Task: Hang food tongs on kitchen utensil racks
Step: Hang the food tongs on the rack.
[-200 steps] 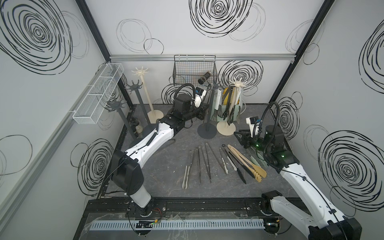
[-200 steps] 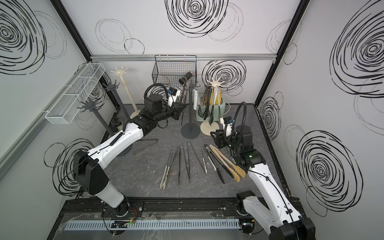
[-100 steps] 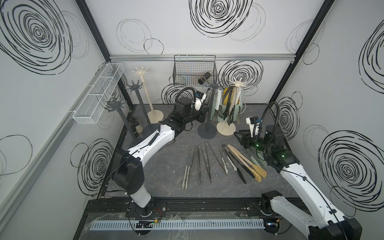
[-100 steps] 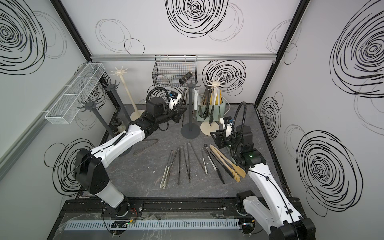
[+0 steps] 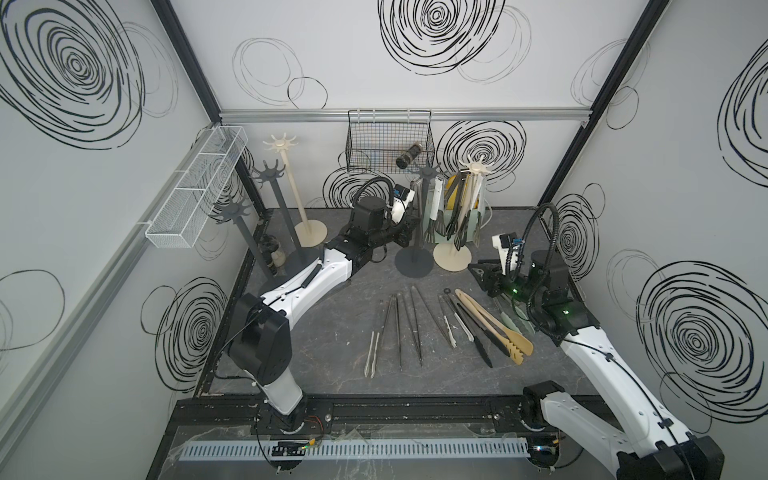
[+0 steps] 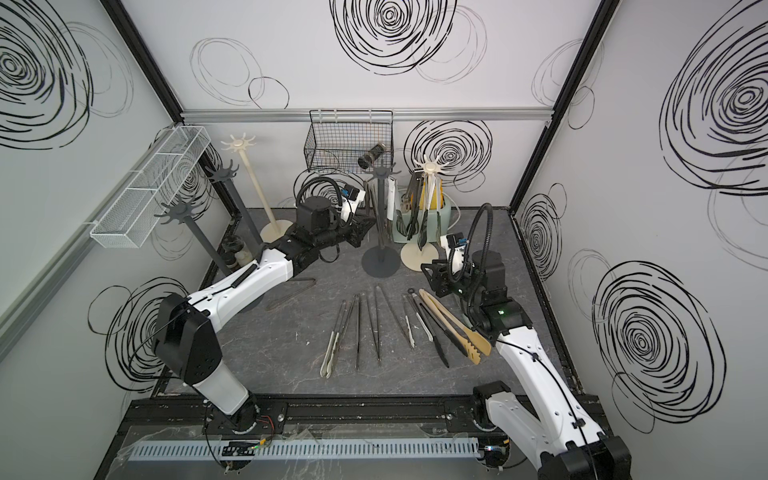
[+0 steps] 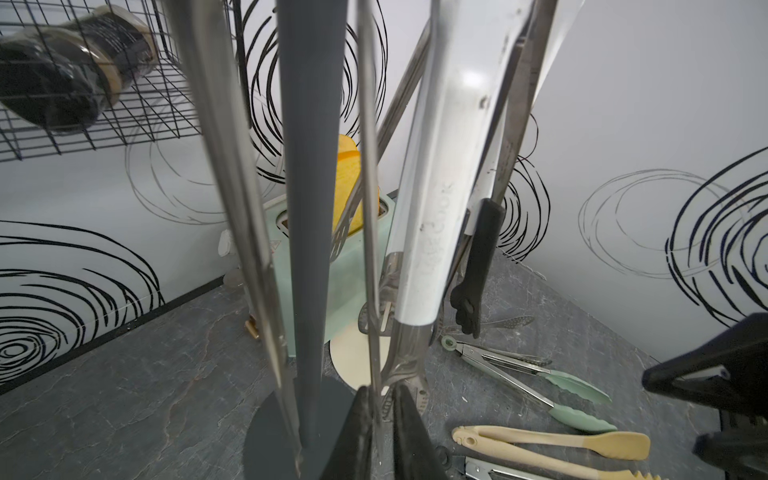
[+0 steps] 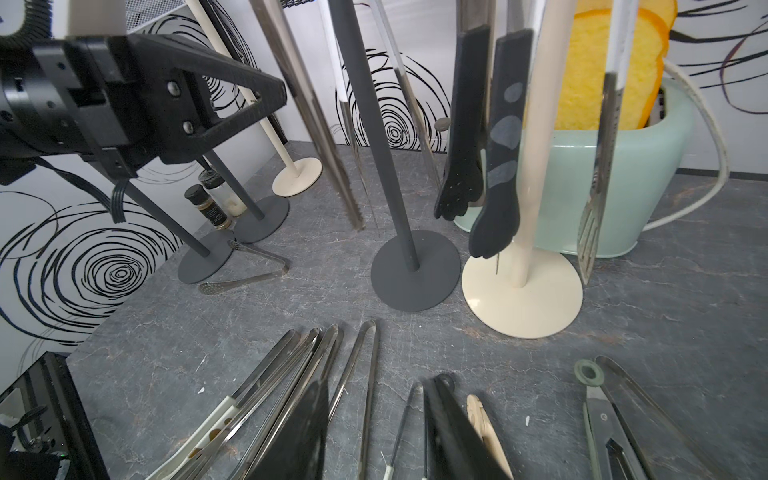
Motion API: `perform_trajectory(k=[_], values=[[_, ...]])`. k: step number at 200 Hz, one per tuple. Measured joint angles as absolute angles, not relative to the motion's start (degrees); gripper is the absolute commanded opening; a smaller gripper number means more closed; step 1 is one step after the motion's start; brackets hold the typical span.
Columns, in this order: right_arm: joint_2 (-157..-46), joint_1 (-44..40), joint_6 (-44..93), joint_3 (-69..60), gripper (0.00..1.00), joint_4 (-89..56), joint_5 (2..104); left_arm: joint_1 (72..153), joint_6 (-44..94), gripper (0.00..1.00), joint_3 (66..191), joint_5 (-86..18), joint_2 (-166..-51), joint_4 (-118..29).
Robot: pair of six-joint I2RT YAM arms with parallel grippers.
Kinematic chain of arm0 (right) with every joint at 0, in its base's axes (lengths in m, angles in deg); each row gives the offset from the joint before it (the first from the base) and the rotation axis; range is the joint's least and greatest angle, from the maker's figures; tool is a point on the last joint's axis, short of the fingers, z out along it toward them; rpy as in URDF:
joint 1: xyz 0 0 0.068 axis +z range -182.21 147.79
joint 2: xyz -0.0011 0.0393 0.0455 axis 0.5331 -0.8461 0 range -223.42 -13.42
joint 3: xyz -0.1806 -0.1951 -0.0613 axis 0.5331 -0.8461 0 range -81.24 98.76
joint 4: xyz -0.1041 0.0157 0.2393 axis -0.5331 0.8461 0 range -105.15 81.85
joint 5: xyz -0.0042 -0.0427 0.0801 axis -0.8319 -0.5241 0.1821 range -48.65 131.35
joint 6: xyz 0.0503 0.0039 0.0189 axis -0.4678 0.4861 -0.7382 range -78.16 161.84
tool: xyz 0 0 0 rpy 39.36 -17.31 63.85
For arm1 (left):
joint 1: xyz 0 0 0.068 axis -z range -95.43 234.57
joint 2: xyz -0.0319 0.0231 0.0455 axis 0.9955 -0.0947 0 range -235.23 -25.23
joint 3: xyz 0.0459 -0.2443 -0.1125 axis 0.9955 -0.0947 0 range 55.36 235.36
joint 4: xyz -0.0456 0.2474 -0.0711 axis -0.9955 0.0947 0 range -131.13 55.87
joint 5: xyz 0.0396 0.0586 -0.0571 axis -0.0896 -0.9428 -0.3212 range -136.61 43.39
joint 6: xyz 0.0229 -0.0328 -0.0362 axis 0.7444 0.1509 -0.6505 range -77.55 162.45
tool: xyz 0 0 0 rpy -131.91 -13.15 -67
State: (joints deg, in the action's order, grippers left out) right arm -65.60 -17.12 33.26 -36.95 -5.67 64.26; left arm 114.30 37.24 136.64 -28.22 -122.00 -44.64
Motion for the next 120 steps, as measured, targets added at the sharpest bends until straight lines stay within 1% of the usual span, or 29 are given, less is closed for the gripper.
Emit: perform_trajectory(k=[97,120], values=[[-65.6,-17.1,33.3,-36.9,0.42,-5.5,63.5,114.4,37.3,0.16,136.8,-27.3,-123.5,-44.2],[-65.7,-17.3,33.3,-36.9,0.42,-5.2,62.4,114.5,37.1,0.17,136.6,-27.3,-123.1,-44.3]])
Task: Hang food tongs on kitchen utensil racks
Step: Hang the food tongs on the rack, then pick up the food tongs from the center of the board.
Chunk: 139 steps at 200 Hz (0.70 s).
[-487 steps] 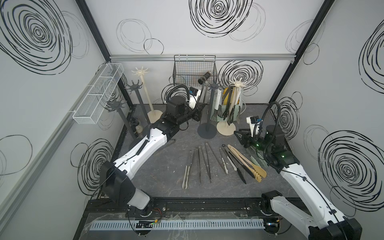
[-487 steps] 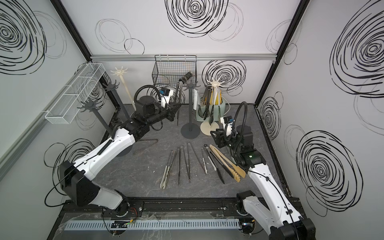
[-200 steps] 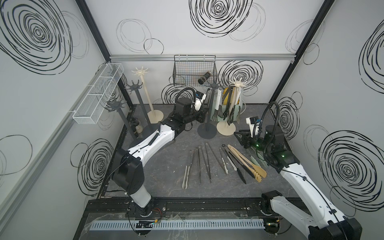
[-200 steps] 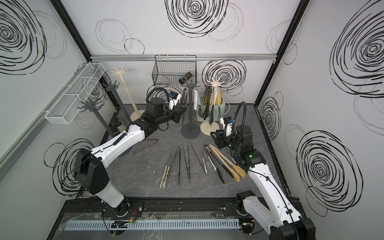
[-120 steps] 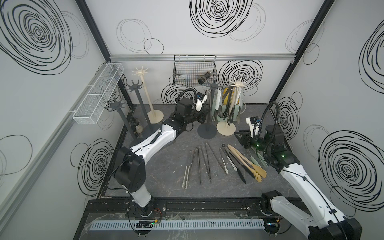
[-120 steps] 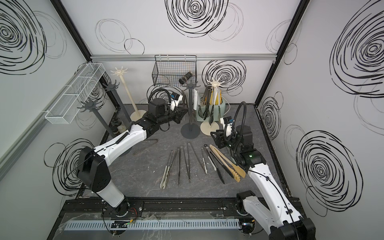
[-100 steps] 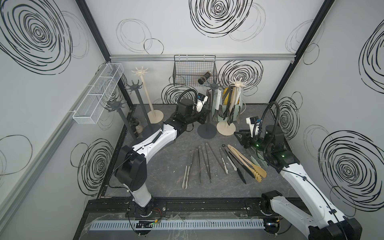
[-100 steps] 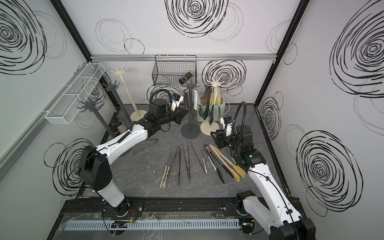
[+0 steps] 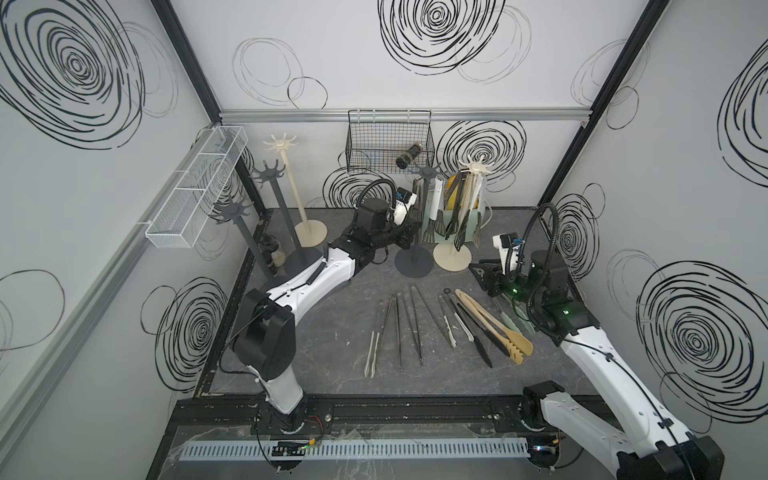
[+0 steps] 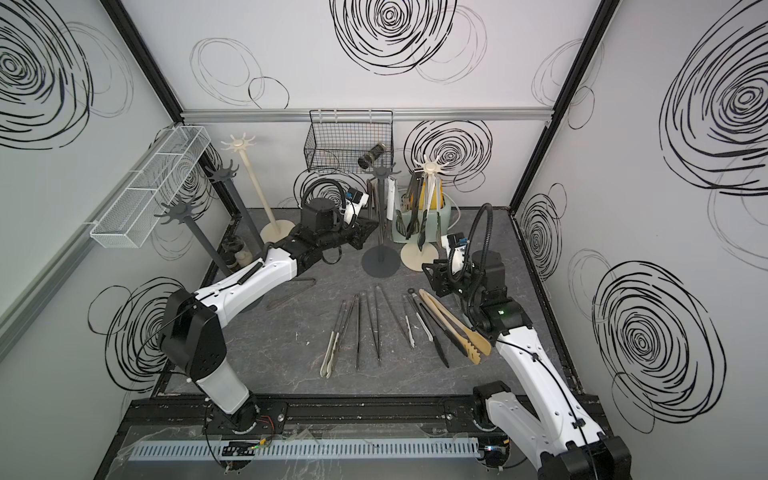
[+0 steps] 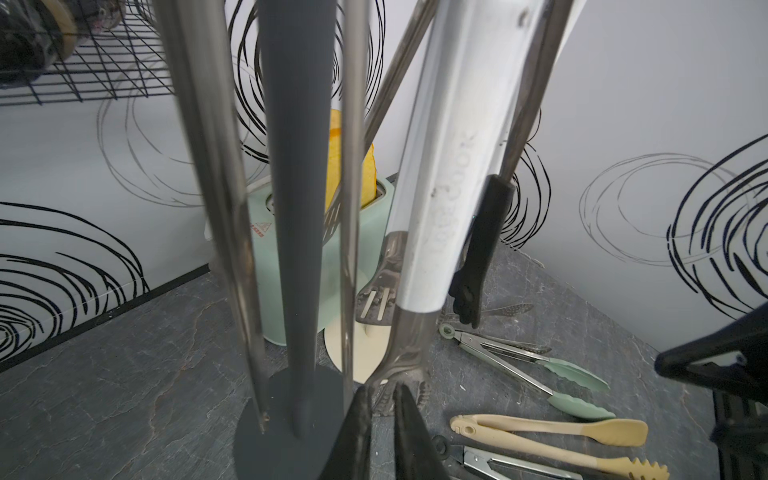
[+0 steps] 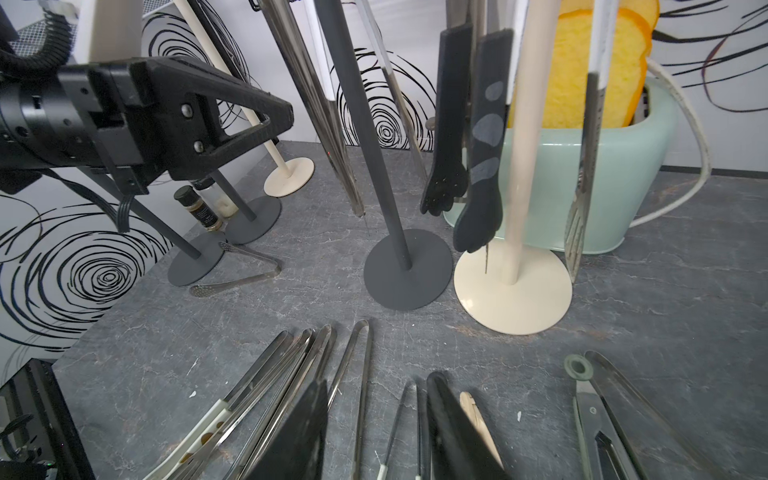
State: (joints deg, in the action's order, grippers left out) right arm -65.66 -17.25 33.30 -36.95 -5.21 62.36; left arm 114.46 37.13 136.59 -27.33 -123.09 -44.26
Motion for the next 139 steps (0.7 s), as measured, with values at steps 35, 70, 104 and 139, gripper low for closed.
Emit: perform_trajectory(k=[35,70,104,139], values=[[-67.8,-19.8,33.3,-36.6,0.42,-3.8,60.3,114.7,35.4,0.18,131.1,-27.7,-117.8,-45.1],[-71.2,-23.8,33.3,-36.2,0.41,-1.7,57.9,116.0,31.1,0.18,121.8,-30.6,-108.7,-46.5],[-74.4,-27.7,33.3,-36.2,0.39,-0.5,55.6,117.9,24.1,0.18,111.7,-33.5,-99.2,-48.7],[-80.7,-31.2,35.3,-34.8,0.39,1.0,53.1,119.2,18.8,0.20,103.9,-35.2,-91.0,-48.9]])
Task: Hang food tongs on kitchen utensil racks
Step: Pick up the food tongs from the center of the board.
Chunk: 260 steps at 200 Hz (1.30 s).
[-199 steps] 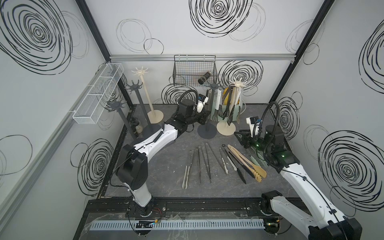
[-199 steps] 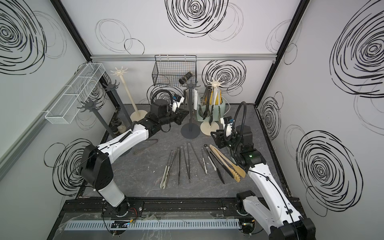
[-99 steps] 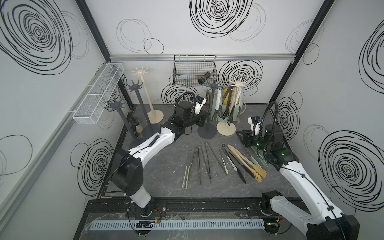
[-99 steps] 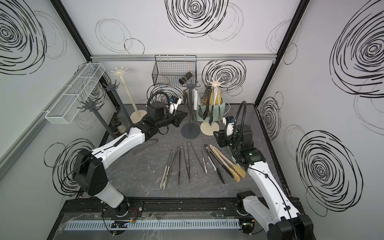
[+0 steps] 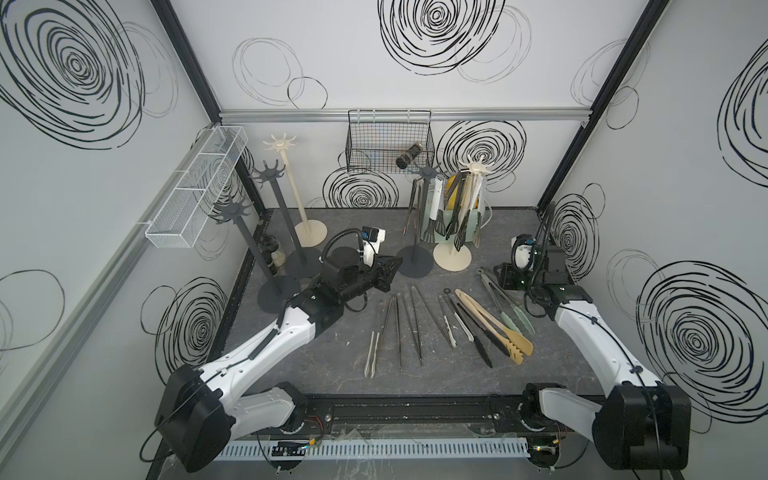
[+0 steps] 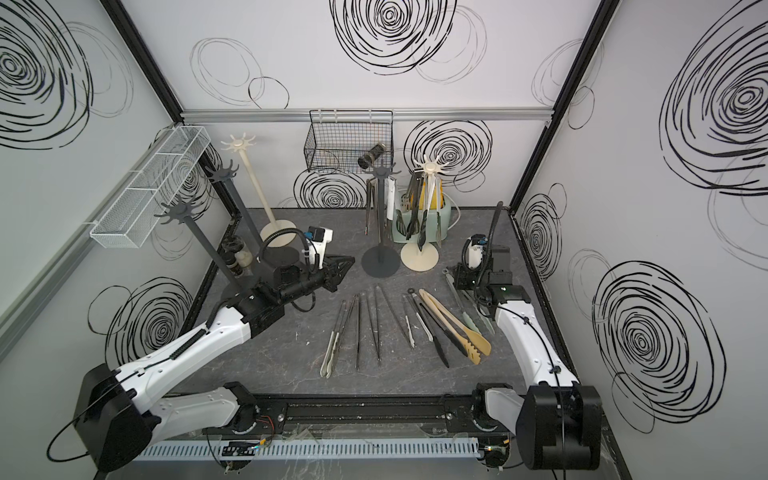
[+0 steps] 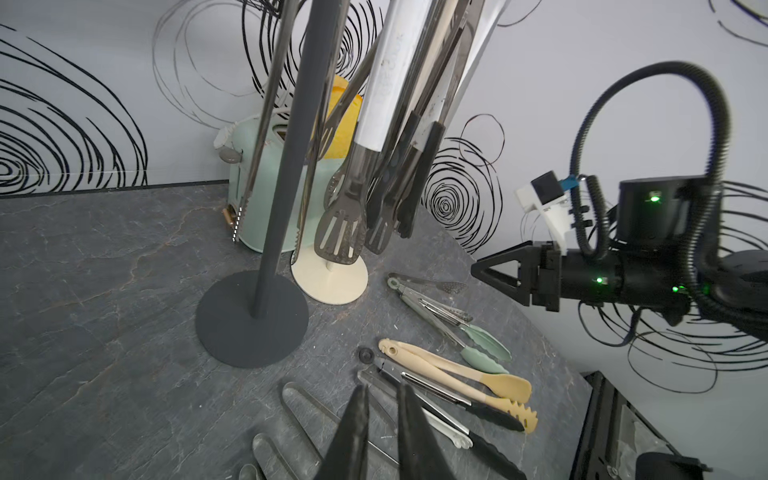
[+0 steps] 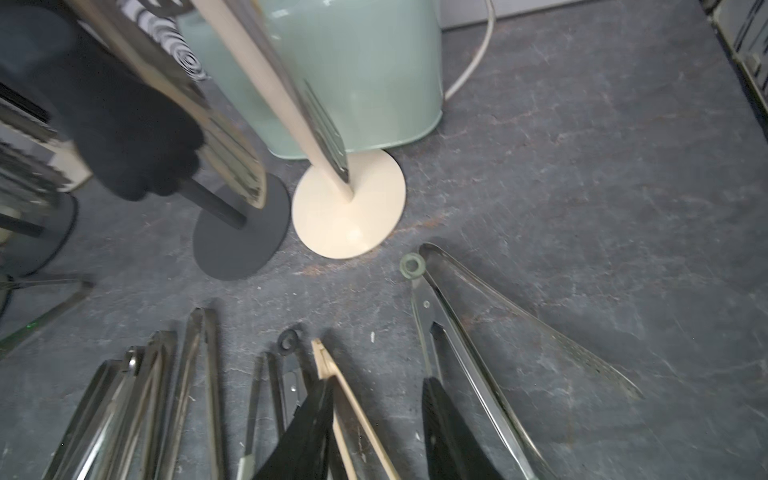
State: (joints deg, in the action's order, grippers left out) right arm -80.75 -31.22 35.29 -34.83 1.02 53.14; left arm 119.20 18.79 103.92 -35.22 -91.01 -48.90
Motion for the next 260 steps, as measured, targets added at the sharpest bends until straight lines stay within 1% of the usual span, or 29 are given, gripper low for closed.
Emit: perform_trajectory(k=[44,74,107,143,179,218,238,260], values=[[-93.6,-35.0,44.1,-27.1,0.41,4.9,48.0,119.5,15.5,0.20,96.7,-35.2,-83.2,-49.3],[-103.6,-37.8,53.1,-19.3,0.43,8.8,44.2,119.5,15.0,0.20,93.6,-34.3,-81.7,-49.7],[-111.7,-38.1,63.0,-15.2,0.44,12.1,40.3,119.6,15.0,0.20,91.7,-32.7,-81.1,-49.9],[-114.6,-38.0,71.6,-14.8,0.46,13.2,38.6,119.6,15.5,0.19,91.3,-31.4,-80.8,-50.0],[-117.2,-38.1,76.6,-12.3,0.46,13.0,38.1,119.6,16.4,0.19,91.3,-30.8,-81.1,-50.1],[-123.0,-38.0,78.9,-10.6,0.44,12.7,37.9,119.6,17.3,0.18,91.3,-30.0,-83.2,-50.1],[-124.0,-38.0,79.4,-9.1,0.43,12.5,38.0,119.7,18.1,0.18,91.4,-29.9,-83.9,-50.1],[-124.9,-37.9,79.6,-8.3,0.39,12.2,38.2,119.8,18.7,0.18,91.4,-29.9,-84.5,-50.1]])
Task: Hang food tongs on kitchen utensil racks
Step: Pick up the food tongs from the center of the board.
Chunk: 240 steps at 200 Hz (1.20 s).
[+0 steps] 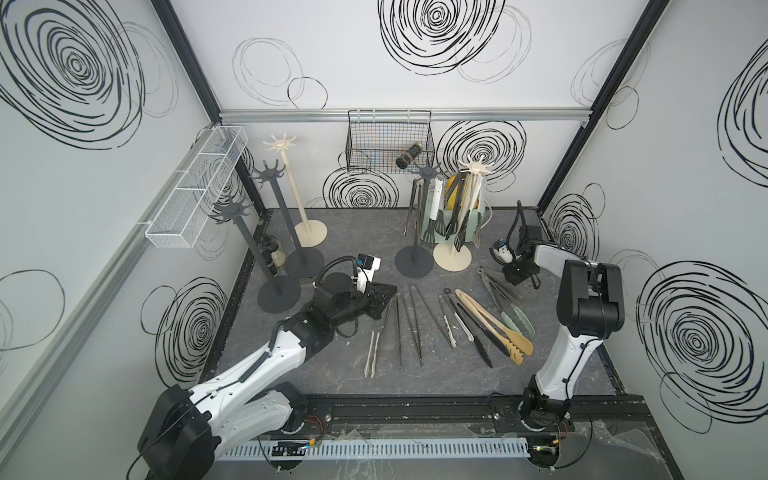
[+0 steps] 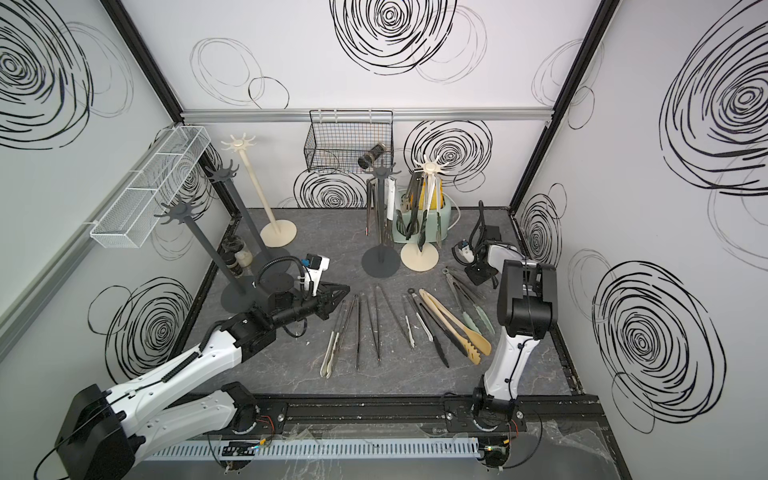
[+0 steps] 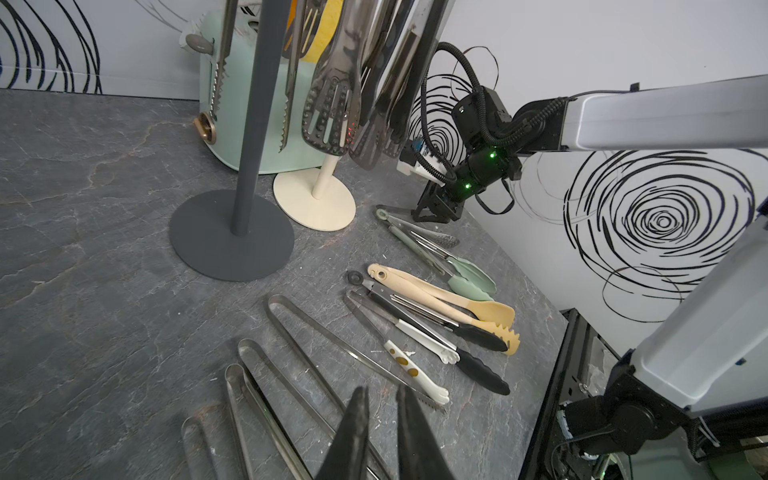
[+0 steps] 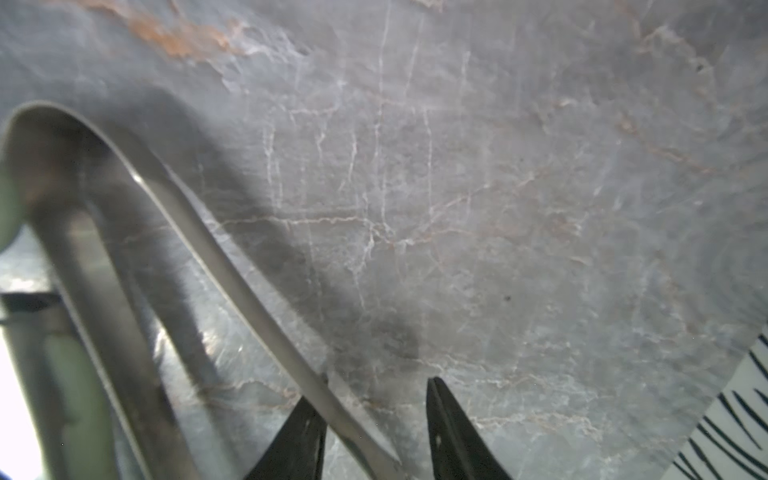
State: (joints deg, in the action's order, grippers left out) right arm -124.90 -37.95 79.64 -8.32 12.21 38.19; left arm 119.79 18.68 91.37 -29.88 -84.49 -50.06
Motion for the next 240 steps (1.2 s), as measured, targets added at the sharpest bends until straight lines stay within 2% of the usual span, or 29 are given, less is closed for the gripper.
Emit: perform_trajectory(k=[52,101,124,183,240], values=[[-125.7,-38.1,79.5,-7.6,0.21,11.8,36.8,119.8,19.2,0.18,91.4,-29.8,-84.8,-50.1],[-126.3,-39.6,78.2,-7.6,0.10,9.7,32.4,120.2,19.5,0.18,91.4,-29.8,-84.8,-50.1],[-126.4,-40.8,77.2,-7.6,0.00,9.6,30.6,120.3,19.5,0.17,91.4,-29.9,-84.8,-50.1],[-123.5,-43.2,70.0,-7.7,0.00,8.4,27.8,120.3,19.1,0.17,90.5,-29.9,-84.8,-51.9],[-103.0,-47.5,59.0,-11.0,0.00,2.7,33.9,120.5,18.1,0.16,87.6,-29.9,-84.8,-54.5]])
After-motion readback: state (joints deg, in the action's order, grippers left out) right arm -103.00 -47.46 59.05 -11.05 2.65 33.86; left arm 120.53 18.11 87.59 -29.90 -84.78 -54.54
